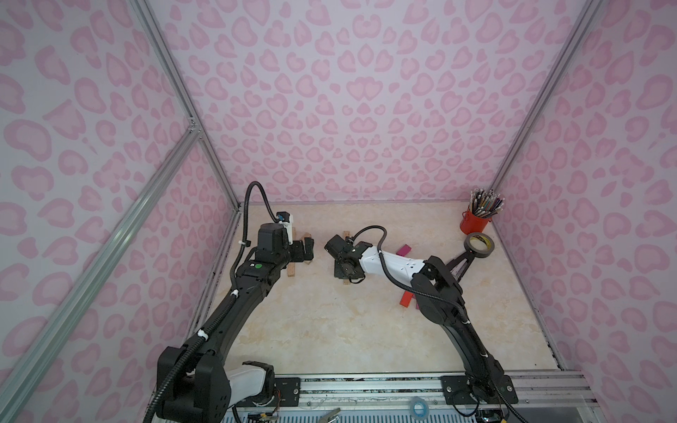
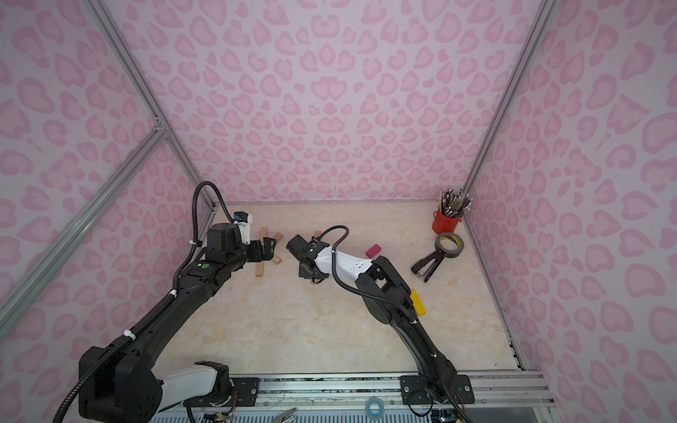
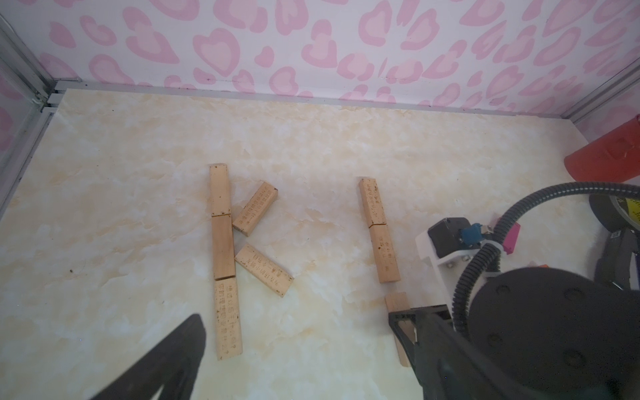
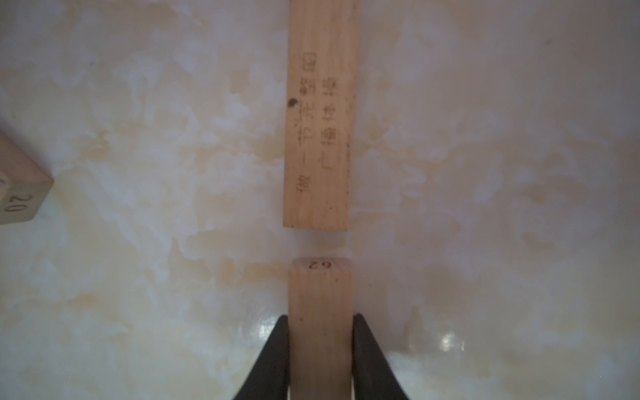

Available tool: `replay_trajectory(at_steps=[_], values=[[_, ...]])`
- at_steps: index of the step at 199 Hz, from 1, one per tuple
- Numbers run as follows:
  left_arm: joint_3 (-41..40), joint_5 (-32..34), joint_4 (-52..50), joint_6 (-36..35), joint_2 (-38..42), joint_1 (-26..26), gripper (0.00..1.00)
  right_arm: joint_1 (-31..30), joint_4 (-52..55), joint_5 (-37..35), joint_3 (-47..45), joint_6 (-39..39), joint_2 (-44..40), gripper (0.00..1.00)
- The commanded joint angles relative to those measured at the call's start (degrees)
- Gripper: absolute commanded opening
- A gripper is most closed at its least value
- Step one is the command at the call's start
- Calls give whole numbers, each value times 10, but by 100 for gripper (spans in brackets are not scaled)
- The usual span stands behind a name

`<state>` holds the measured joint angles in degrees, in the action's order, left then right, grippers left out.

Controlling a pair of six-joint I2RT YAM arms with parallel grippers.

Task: Assemble the letter k with building blocks
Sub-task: Assemble the building block at the center of the board.

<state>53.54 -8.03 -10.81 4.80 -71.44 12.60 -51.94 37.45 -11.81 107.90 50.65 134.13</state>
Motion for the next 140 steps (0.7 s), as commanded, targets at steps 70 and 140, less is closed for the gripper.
replay_trajectory(at_steps=[70,140], values=[[6,-5,3,1,-3,-1,99,4,17,2,13,9,25,30],[6,-8,3,1,-4,-2,99,6,18,-2,18,10,25,33]])
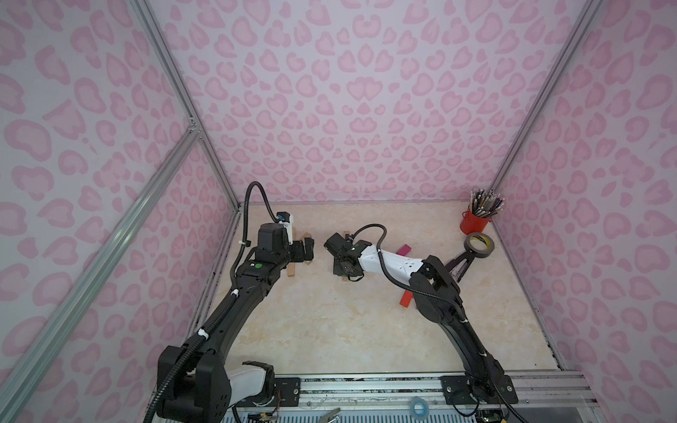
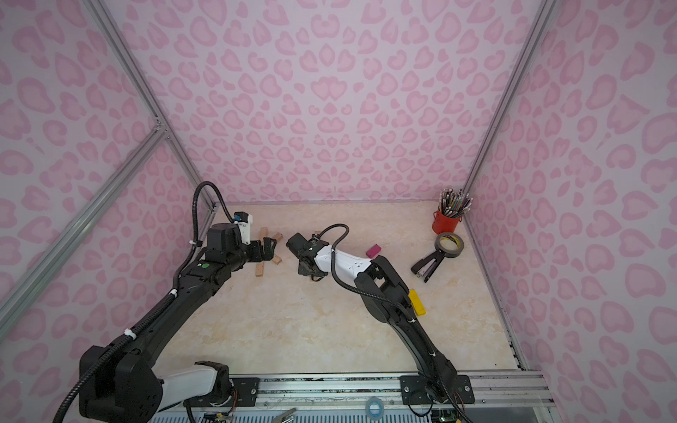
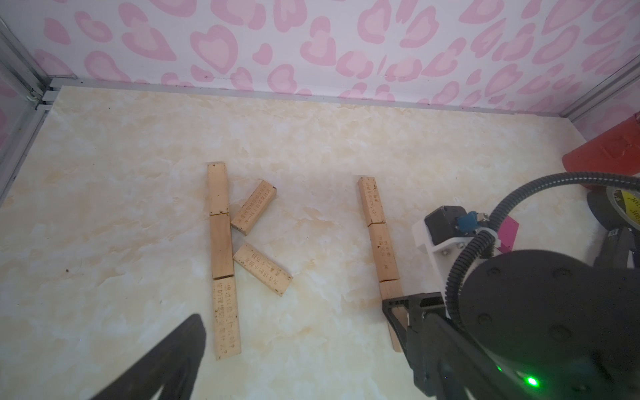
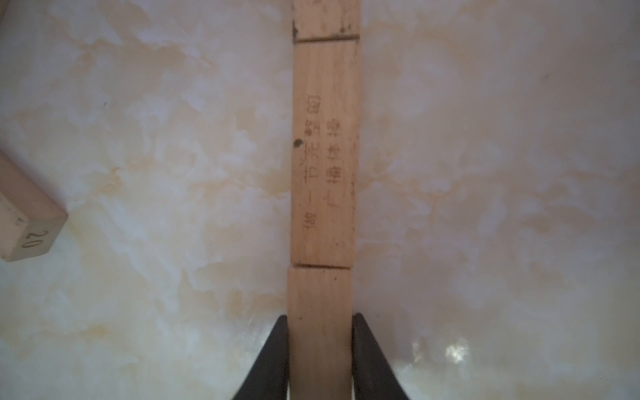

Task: Assemble the letter k with building blocks
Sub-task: Assemble the building block at the center of the board.

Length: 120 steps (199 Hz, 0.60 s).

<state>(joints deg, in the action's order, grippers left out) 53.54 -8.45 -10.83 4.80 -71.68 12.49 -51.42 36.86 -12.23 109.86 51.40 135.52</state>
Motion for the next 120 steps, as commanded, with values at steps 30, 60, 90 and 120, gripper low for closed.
replay_trajectory(at_steps=[30,60,90,120], values=[[6,-3,3,1,-2,-1,99,1,28,-1,-3,0,5,36],[6,-4,3,1,-2,-2,99,1,28,-9,-5,0,3,35],[7,-7,4,2,-2,-2,99,1,31,-11,-6,3,4,35],[7,-8,3,2,-2,-2,99,1,31,-11,-4,1,4,35]])
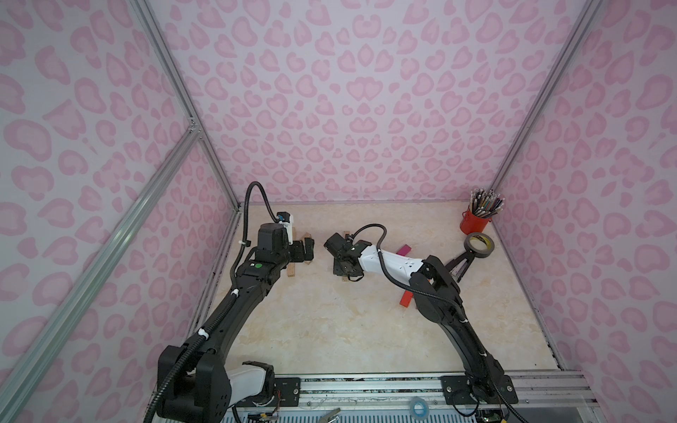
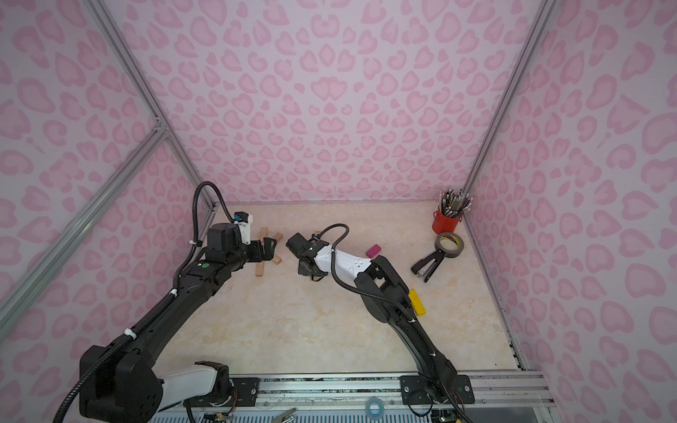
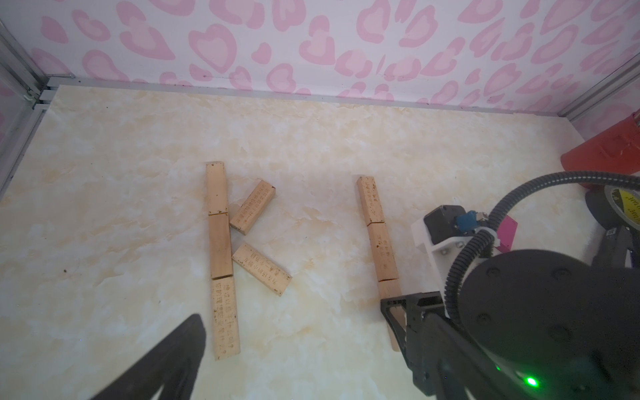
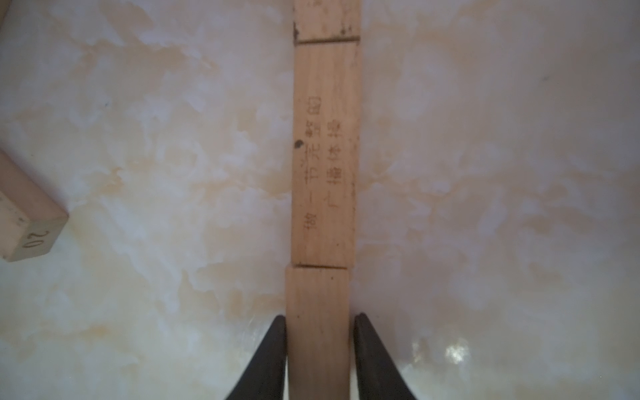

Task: Assemble the letter k with building blocks
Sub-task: Assemble the building block at the center of the board.

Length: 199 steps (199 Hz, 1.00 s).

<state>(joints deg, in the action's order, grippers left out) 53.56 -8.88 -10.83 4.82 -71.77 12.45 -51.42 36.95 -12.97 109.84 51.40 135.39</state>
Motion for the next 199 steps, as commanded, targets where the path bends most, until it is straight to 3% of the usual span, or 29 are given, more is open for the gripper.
replay_trajectory(at_steps=[1,117,161,199], values=[[7,-3,3,2,-1,-1,99,1,30,-4,-3,1,5,35],[6,-3,2,1,-2,-3,99,0,29,13,3,-5,5,38],[6,-14,3,-8,1,-3,99,3,27,22,-5,-32,-44,58],[-5,-71,27,-31,17,3,99,29,21,5,-89,-71,-151,74]])
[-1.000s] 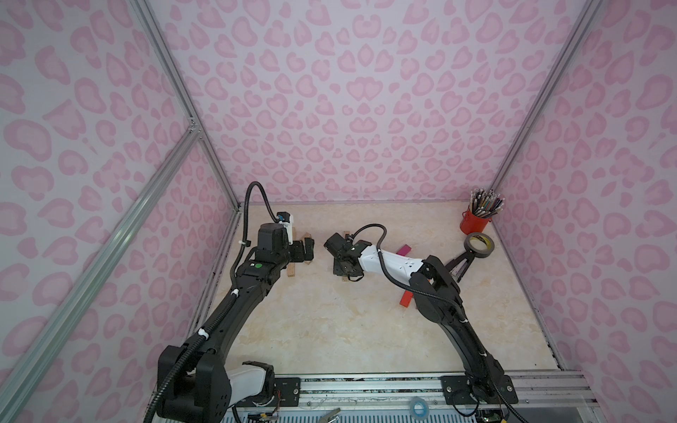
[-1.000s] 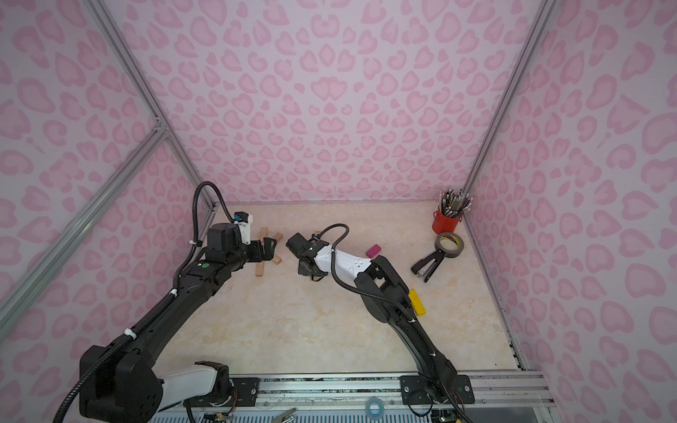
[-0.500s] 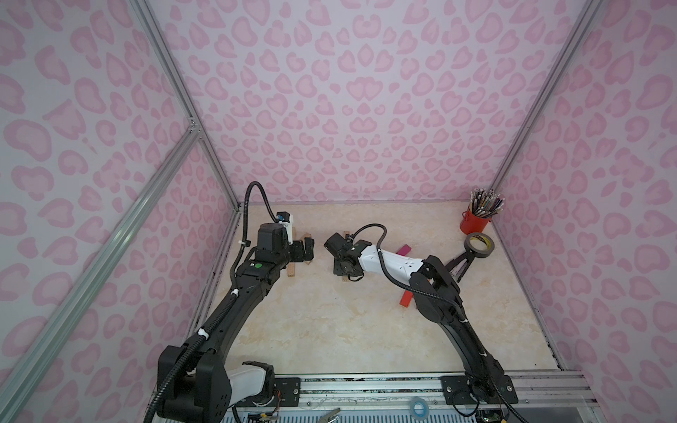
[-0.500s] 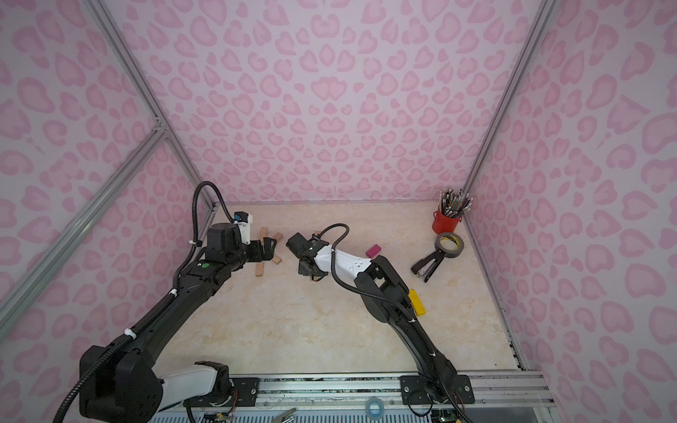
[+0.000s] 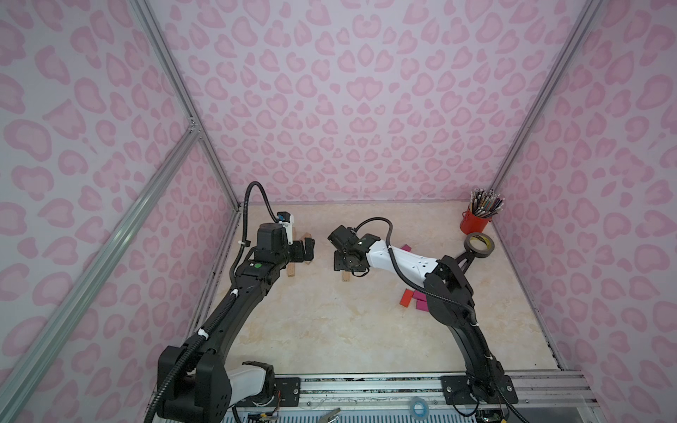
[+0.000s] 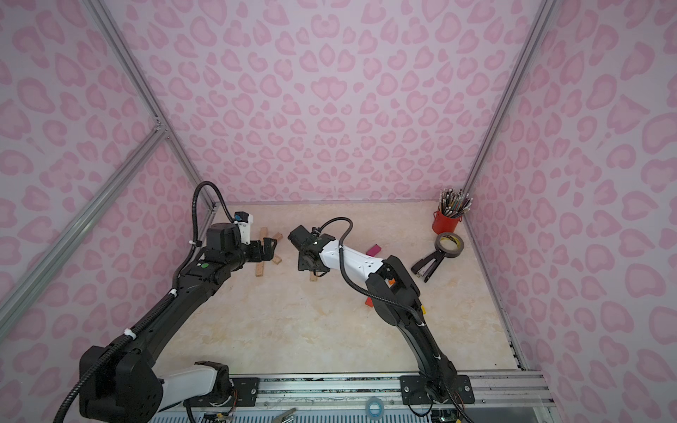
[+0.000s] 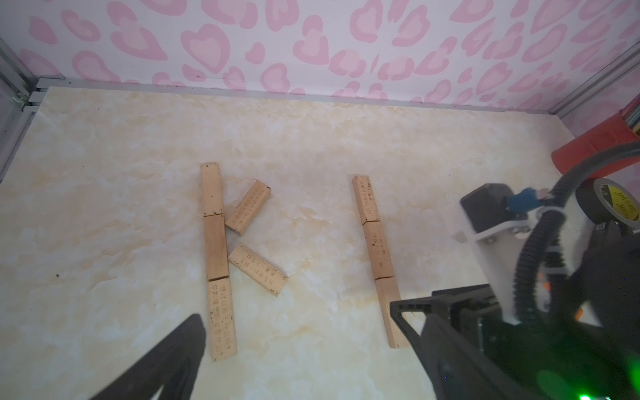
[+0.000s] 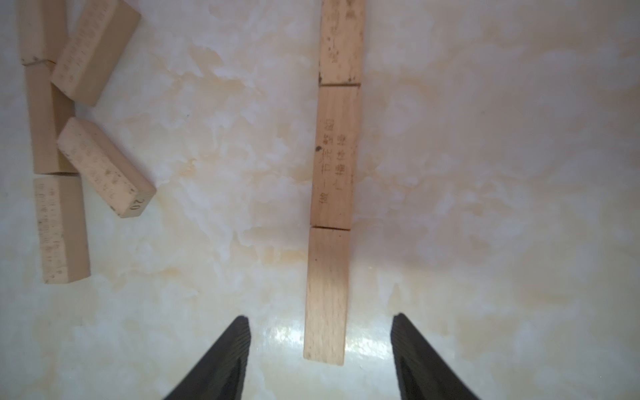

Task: Assemble the letter k with building blocks
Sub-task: Assemble the building block at the center of the board, then pick up the building block from the center of the board.

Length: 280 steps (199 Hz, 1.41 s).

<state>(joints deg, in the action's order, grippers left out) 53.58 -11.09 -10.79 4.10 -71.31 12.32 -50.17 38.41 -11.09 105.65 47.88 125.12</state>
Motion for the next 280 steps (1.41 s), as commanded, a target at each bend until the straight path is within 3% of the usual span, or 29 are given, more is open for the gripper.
replay_trajectory(at_steps=[1,11,35,60,87,145,173,229,263,280], values=[[-6,-52,28,-26,13,5,99,17,6,-15,-51,-38,-53,75],[-10,-90,35,-50,19,14,99,31,-6,-19,-92,-60,-91,81],[-16,-115,46,-90,30,60,99,77,-43,-29,-203,-133,-190,93],[-29,-137,54,-149,47,122,99,154,-47,-6,-285,-195,-255,95],[-42,-167,51,-214,56,183,98,230,-29,42,-331,-252,-272,92],[-38,-184,30,-244,43,211,97,291,24,73,-309,-325,-192,77],[-38,-161,27,-241,44,211,97,302,32,65,-294,-322,-162,64],[-34,-147,24,-236,38,209,97,305,36,63,-281,-315,-125,52],[-29,-139,23,-228,32,205,97,305,35,62,-282,-301,-120,33],[-25,-130,22,-223,29,201,97,305,35,58,-284,-283,-126,28]])
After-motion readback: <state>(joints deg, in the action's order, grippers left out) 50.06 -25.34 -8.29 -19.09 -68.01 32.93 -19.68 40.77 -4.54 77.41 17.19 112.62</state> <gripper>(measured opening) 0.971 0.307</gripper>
